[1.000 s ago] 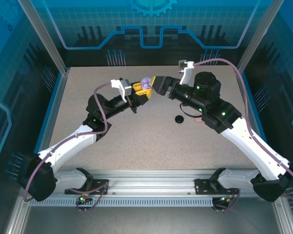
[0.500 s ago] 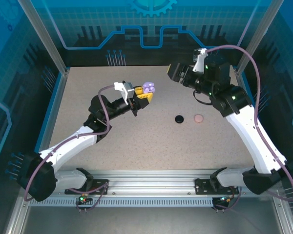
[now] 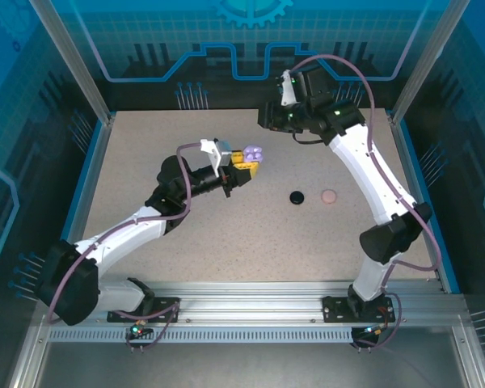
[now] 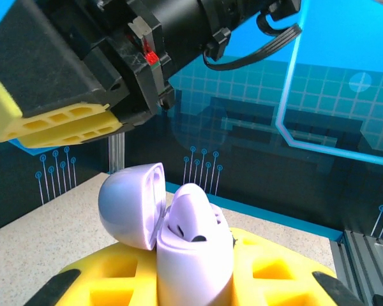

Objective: Insert the wireless bluetooth earbuds into the charging case

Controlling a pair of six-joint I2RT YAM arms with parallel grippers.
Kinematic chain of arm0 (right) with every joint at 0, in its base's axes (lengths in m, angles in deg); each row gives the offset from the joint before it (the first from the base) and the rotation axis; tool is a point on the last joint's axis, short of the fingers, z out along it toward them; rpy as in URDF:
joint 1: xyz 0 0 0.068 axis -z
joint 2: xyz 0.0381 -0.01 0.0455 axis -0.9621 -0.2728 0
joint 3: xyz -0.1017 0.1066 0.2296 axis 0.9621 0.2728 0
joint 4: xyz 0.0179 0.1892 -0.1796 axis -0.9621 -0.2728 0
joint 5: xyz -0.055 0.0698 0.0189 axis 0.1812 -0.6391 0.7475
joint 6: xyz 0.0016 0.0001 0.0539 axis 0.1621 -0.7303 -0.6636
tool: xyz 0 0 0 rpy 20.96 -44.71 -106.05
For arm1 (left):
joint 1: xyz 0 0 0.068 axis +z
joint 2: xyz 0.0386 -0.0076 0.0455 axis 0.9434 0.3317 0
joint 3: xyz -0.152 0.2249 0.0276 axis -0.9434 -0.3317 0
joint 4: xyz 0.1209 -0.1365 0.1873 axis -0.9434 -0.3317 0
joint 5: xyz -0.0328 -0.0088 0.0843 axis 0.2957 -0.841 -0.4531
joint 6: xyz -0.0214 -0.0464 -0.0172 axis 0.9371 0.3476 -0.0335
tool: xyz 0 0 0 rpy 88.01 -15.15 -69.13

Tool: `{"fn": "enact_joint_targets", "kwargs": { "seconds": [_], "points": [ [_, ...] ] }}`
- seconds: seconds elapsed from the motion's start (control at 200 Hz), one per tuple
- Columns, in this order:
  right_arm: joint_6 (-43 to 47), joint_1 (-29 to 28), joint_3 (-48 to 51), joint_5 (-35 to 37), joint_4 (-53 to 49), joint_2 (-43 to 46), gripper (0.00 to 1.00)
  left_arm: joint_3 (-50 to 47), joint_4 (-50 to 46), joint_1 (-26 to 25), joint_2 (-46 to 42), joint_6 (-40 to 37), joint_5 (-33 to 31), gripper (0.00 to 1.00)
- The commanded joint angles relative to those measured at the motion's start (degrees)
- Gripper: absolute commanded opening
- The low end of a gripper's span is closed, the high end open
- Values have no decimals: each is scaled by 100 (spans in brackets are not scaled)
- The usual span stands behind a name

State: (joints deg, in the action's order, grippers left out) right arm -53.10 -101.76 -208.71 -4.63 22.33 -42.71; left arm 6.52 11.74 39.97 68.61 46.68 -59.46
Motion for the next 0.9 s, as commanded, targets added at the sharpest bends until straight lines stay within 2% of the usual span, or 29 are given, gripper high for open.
{"fn": "enact_joint_targets", "kwargs": {
  "seconds": [0.0, 0.375, 0.895],
  "points": [
    [253, -195, -473, -266, -494, -204, 25, 158, 86, -64, 95, 23, 151, 0],
    [398, -454, -70, -268, -615, -106, 17, 358, 249, -65, 395, -36, -20, 0],
    [74, -598, 1338, -595, -174, 1168, 13, 392, 338, -59, 546, -225, -430, 0]
  ]
}}
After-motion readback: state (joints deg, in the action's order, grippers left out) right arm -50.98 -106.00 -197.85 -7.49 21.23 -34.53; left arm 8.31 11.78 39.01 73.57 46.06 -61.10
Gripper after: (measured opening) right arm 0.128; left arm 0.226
